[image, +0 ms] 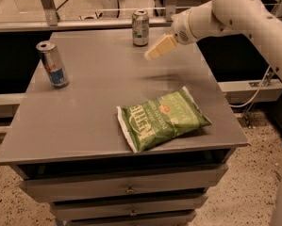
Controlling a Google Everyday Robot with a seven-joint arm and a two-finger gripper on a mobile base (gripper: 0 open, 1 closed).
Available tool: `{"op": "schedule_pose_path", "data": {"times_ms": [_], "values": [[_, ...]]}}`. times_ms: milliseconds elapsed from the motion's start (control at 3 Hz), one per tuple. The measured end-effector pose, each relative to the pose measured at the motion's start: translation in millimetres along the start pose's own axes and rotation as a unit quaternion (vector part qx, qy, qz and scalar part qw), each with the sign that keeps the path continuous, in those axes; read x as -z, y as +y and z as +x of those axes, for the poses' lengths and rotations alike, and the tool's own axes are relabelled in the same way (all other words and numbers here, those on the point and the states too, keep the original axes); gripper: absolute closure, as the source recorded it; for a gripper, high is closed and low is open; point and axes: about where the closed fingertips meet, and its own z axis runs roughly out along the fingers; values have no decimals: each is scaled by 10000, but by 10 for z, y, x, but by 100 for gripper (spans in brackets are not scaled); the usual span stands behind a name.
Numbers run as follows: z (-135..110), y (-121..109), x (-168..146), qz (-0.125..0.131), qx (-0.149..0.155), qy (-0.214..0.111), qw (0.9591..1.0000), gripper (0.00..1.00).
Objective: Pick 7up can
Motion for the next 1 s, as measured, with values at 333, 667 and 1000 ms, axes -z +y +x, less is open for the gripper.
{"op": "schedule_pose_path", "data": {"times_ms": [333,667,1000], "values": [[101,-495,-396,582,-448,-350,9967,0],[32,-656,-649,686,-563,-585,9943,0],[-146,-712,-844,646,-544,-804,9932,0]]}}
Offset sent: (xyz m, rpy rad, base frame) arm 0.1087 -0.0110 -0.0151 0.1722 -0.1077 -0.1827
